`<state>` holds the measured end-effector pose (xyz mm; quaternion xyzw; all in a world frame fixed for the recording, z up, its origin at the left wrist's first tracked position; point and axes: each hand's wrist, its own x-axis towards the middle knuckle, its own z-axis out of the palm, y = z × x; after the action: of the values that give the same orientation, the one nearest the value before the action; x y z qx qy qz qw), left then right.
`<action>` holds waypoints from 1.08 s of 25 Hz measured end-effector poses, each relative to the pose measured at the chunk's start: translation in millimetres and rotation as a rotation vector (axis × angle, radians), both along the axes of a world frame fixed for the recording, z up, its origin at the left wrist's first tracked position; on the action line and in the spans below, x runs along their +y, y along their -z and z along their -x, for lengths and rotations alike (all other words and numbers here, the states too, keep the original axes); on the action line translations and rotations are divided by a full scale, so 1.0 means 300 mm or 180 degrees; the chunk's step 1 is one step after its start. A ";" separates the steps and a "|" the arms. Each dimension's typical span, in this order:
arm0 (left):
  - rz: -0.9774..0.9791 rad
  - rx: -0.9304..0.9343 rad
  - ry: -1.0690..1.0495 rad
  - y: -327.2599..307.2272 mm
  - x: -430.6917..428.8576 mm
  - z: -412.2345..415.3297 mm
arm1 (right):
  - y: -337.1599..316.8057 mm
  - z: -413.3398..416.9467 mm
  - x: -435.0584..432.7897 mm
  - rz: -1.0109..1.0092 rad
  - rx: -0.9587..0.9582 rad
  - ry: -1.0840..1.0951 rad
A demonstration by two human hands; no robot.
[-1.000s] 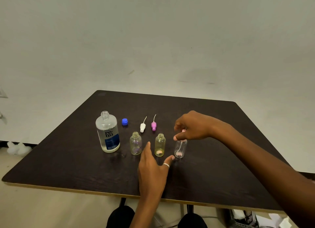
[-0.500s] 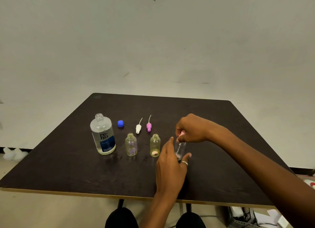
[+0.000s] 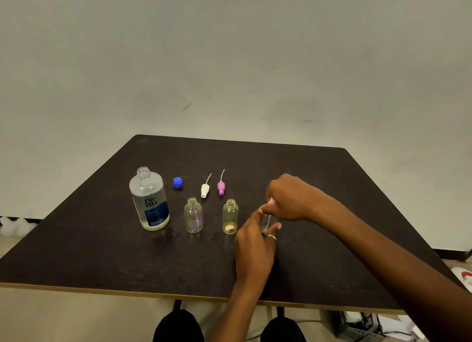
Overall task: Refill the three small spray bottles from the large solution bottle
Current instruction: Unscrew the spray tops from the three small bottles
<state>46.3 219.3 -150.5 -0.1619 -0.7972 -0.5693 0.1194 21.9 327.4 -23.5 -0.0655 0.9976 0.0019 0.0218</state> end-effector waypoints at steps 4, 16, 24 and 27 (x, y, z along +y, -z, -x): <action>0.0009 0.0066 0.0050 0.000 -0.008 0.010 | -0.015 -0.010 0.004 -0.0032 -0.0031 -0.0324; 0.0056 0.0144 0.0055 0.003 -0.013 0.012 | -0.014 -0.016 0.009 -0.0077 0.0013 0.0098; 0.0066 0.0045 0.0088 0.006 -0.013 0.016 | -0.064 -0.025 -0.002 0.0063 -0.0478 -0.0508; 0.0061 0.0051 0.0096 -0.001 -0.015 0.013 | -0.060 -0.023 0.000 0.0017 -0.0242 -0.0268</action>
<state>42.5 214.8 -150.3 -0.1796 -0.7991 -0.5620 0.1157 28.8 327.3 -5.5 -0.1075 0.9924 -0.0024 0.0595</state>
